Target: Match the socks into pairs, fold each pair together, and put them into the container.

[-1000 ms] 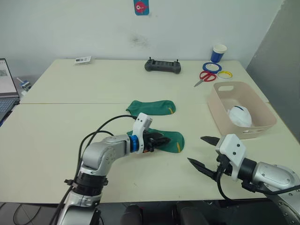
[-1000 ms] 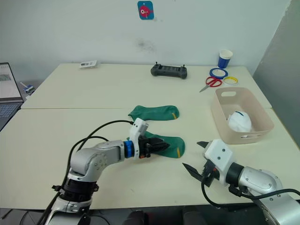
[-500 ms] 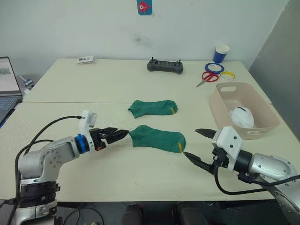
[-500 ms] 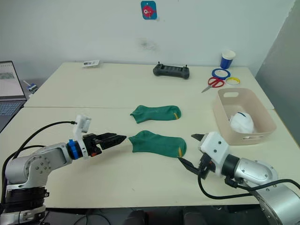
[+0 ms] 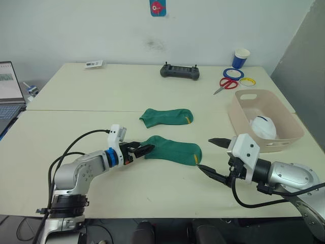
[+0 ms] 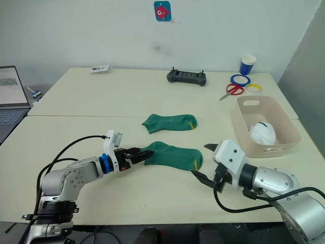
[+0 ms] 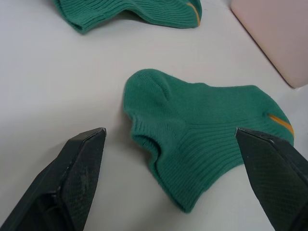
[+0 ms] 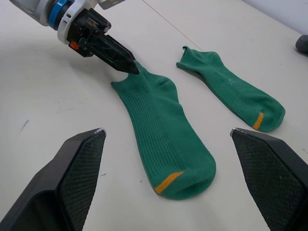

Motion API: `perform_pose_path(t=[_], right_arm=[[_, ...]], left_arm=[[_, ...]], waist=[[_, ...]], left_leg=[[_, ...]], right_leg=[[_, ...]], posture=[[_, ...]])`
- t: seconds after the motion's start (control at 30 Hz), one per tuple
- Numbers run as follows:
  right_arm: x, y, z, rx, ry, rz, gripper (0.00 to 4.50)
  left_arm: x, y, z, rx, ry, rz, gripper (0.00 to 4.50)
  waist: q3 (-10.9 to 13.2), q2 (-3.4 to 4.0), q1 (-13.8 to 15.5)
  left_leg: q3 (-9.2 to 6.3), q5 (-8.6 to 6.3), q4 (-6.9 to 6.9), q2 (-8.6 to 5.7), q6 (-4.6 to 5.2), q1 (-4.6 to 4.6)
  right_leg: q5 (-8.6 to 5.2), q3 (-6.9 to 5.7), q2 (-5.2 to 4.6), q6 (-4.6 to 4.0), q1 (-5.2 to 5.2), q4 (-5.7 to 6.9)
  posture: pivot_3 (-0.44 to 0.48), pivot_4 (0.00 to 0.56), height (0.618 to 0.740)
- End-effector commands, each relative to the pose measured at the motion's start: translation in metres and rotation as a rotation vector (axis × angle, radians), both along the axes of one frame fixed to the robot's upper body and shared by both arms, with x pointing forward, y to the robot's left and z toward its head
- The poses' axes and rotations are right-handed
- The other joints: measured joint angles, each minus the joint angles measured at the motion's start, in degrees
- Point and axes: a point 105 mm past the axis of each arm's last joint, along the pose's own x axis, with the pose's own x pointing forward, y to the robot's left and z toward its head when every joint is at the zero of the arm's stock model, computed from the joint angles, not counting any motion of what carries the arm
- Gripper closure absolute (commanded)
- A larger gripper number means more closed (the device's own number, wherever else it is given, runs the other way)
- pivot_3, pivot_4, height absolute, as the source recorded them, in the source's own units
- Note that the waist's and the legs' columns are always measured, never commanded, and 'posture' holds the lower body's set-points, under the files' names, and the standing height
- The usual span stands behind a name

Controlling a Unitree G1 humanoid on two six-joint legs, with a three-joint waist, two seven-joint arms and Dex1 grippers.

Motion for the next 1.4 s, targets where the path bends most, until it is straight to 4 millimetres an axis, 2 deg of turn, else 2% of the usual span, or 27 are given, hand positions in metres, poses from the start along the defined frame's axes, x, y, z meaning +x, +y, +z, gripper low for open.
perform_pose_path(t=[0.03,0.33,0.47,0.63,0.87,1.0,1.07,1.17,1.3,1.4], right_arm=[[-0.005,0.002,0.007,-0.001,-0.035,0.014,0.00],[-0.006,0.002,0.008,-0.004,-0.035,0.014,0.00],[-0.009,0.002,0.007,0.001,-0.026,0.013,0.00],[-0.010,0.003,0.005,0.011,-0.020,0.020,0.00],[-0.006,0.013,0.007,0.031,-0.032,0.074,0.00],[-0.003,0.015,0.007,0.032,-0.037,0.101,0.00],[-0.001,0.016,0.007,0.033,-0.040,0.112,0.00],[0.001,0.019,0.008,0.040,-0.046,0.128,0.00],[0.001,0.022,0.007,0.045,-0.047,0.140,0.00],[0.002,0.022,0.006,0.046,-0.047,0.135,0.00]], left_arm=[[0.000,-0.008,-0.012,0.006,0.043,-0.008,0.59],[0.003,-0.012,-0.009,-0.056,0.062,0.023,3.27],[0.006,-0.005,-0.003,-0.089,0.054,0.062,4.47],[0.004,0.016,0.017,-0.119,0.016,0.102,4.47],[-0.002,0.070,0.055,-0.105,-0.056,0.186,4.47],[-0.008,0.090,0.073,-0.075,-0.085,0.192,4.47],[-0.008,0.100,0.087,-0.043,-0.121,0.189,4.47],[0.004,0.121,0.122,0.001,-0.218,0.243,4.47],[0.009,0.120,0.156,0.072,-0.275,0.186,4.47],[0.013,0.097,0.166,0.095,-0.288,0.086,4.47]], waist=[[0.00,0.00,0.00],[0.00,0.00,-0.07],[0.00,0.00,-0.08],[0.01,-0.02,-0.26],[0.02,-0.01,-0.57],[0.05,-0.04,-0.49],[0.07,-0.07,-0.38],[0.12,-0.15,-0.23],[0.18,-0.23,-0.40],[0.18,-0.22,-0.27]], left_leg=[[0.00,0.00,0.00,0.00,0.00,0.00],[0.01,0.00,-0.01,0.00,0.00,-0.01],[0.01,0.00,-0.02,0.00,0.00,-0.02],[0.00,0.00,-0.02,0.01,0.00,-0.02],[-0.01,0.00,-0.07,0.05,0.00,0.02],[0.01,0.00,-0.07,0.05,0.00,0.00],[0.01,0.00,-0.08,0.04,-0.01,-0.01],[-0.04,0.00,-0.07,0.04,0.00,-0.02],[-0.02,0.00,-0.10,0.04,0.00,-0.03],[0.03,-0.01,-0.17,0.03,-0.01,-0.04]], right_leg=[[0.00,0.00,0.00,0.00,0.00,0.00],[0.00,0.01,0.00,0.00,-0.01,-0.02],[0.00,0.01,0.01,0.00,-0.01,-0.02],[0.00,0.01,0.01,0.00,-0.03,-0.01],[-0.01,0.01,0.05,0.00,-0.06,0.00],[-0.02,0.01,0.04,-0.01,-0.07,-0.04],[-0.02,0.00,0.02,-0.02,-0.07,-0.05],[-0.03,-0.08,0.02,-0.04,-0.08,-0.04],[-0.05,-0.07,0.02,-0.06,-0.09,-0.05],[-0.12,-0.05,-0.01,-0.02,-0.09,-0.10]], posture=[[0.000,0.150,0.740],[0.000,0.150,0.740],[0.000,0.150,0.740],[0.000,0.150,0.740],[0.000,0.150,0.740],[0.000,0.150,0.740],[0.000,0.150,0.740],[0.000,0.150,0.740],[0.000,0.150,0.740],[0.000,0.150,0.740]])
